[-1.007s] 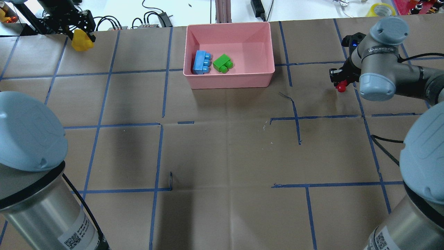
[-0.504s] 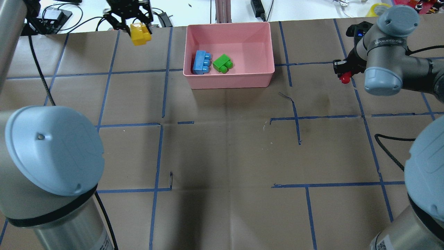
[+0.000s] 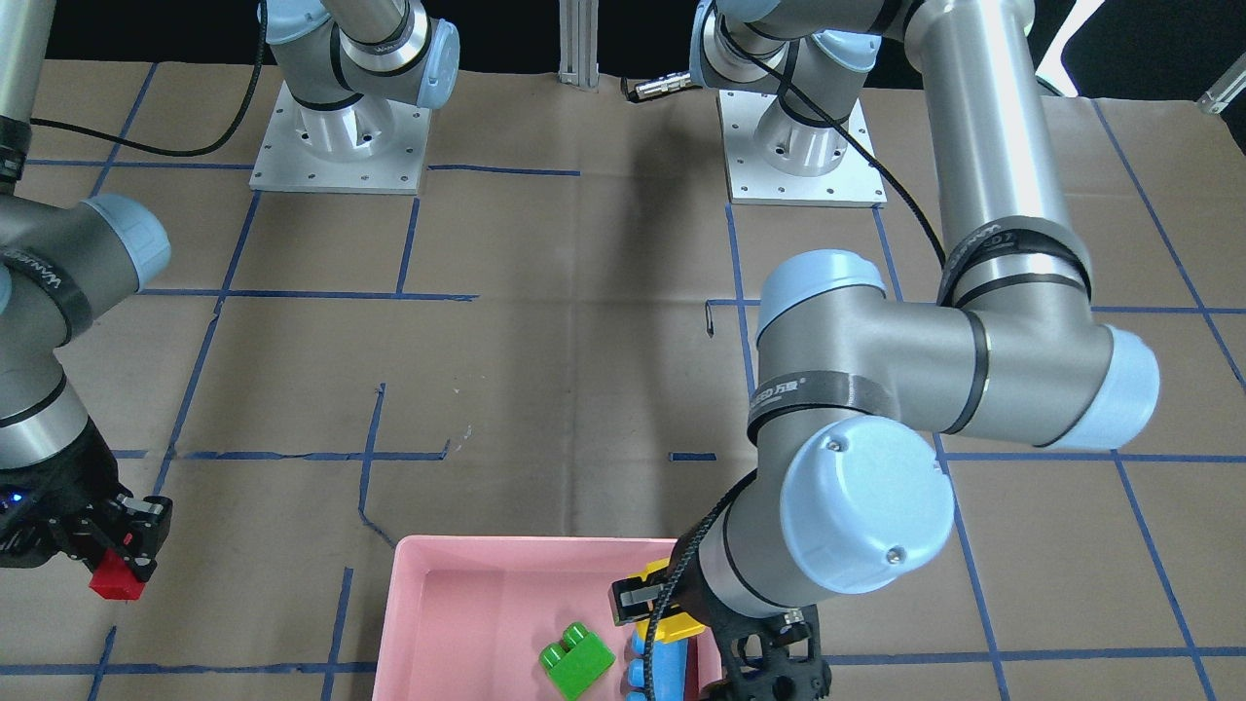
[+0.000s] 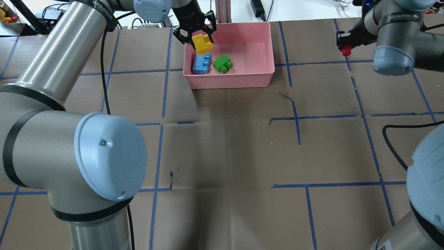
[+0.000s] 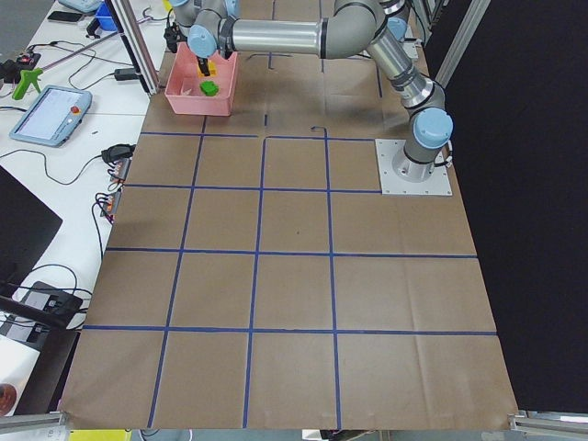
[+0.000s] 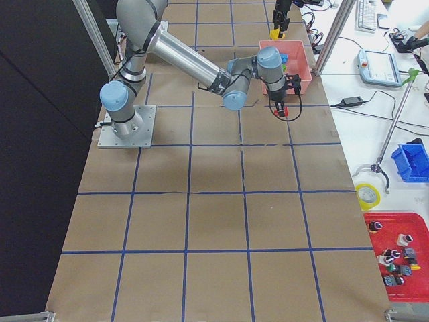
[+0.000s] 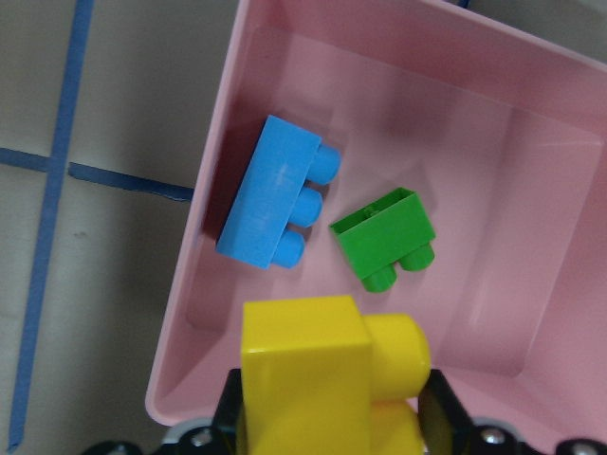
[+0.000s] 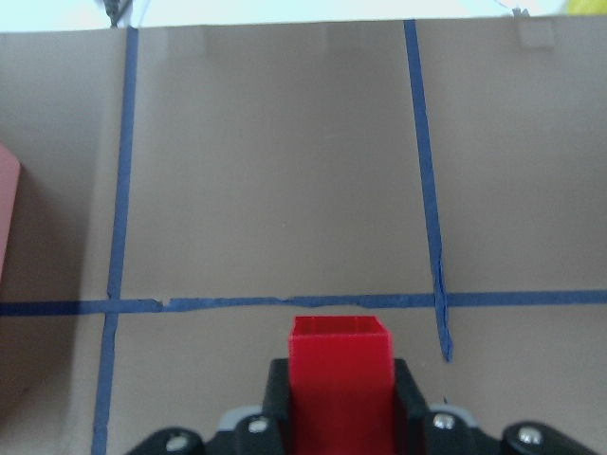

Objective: Put all blocks into box

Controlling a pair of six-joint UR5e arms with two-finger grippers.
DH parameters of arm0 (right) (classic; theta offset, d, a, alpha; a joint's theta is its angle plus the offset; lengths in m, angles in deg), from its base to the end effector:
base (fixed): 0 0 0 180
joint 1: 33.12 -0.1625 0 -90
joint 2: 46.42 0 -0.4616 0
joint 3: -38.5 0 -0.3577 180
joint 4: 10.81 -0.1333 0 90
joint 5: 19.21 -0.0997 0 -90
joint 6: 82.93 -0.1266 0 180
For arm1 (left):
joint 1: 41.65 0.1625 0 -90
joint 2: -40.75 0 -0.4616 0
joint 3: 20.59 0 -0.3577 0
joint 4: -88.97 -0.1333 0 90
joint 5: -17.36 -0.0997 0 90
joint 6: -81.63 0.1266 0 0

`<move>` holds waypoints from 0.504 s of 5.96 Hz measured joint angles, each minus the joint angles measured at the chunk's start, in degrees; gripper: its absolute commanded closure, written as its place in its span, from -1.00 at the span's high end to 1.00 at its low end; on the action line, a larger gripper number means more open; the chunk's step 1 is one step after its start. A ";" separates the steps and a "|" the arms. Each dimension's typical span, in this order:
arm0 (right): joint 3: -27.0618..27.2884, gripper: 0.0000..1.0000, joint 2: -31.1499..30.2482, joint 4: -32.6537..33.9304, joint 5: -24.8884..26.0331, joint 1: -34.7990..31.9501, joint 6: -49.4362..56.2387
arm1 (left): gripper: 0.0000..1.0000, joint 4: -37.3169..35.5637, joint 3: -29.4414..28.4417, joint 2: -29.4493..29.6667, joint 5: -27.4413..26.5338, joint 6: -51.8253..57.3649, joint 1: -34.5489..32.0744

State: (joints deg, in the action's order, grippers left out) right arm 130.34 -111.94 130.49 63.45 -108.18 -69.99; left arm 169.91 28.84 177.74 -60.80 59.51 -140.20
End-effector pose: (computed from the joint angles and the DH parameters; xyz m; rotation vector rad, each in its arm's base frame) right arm -0.0245 -0.6717 0.3523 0.0099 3.0445 -0.7015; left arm -0.2762 -0.7657 0.3182 0.3392 -2.9105 -0.0152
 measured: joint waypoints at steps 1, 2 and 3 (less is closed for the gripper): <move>-2.08 -0.84 0.11 -0.25 -1.63 -0.17 1.01 | 0.99 -2.39 0.06 0.77 -0.50 -0.23 -0.18; -3.92 -0.83 0.27 -1.42 -3.77 -0.79 1.15 | 0.99 -3.73 0.01 0.76 -0.89 -0.45 -0.19; -6.01 -0.82 0.50 -3.22 -5.41 -2.13 -0.19 | 1.00 -4.00 -0.18 0.26 -1.05 -0.55 -0.13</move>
State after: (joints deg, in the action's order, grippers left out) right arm 124.33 -111.44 127.27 58.04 -110.32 -70.18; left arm 165.91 28.66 178.00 -61.86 58.96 -140.33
